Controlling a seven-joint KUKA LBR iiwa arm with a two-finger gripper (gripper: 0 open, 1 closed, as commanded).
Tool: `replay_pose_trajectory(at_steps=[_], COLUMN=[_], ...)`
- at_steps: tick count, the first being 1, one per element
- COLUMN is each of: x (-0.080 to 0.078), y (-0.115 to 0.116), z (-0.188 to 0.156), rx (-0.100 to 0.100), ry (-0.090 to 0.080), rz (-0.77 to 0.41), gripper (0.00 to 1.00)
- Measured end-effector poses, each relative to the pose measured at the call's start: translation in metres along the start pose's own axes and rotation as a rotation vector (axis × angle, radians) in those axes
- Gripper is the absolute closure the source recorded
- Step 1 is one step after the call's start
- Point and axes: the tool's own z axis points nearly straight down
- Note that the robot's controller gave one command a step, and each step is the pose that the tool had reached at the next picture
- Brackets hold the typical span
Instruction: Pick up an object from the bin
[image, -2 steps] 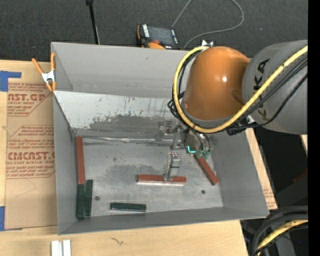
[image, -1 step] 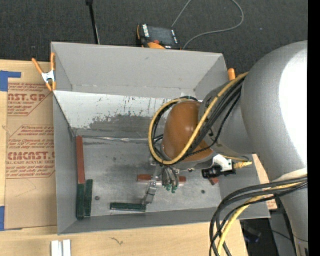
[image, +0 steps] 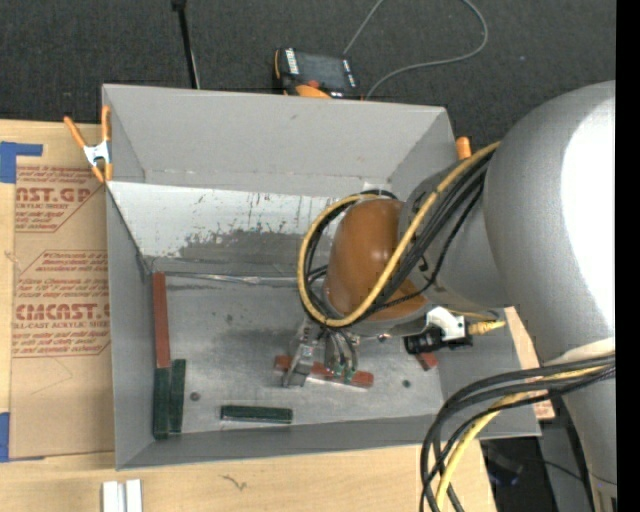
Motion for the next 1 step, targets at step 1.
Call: replay_pose_trajectory(at_steps=[1], x=[0.0020], y=[-0.0157], z=[-0.1459], rx=[-0.002], ry=[-0.009], rz=[0.041], gripper=[1.00])
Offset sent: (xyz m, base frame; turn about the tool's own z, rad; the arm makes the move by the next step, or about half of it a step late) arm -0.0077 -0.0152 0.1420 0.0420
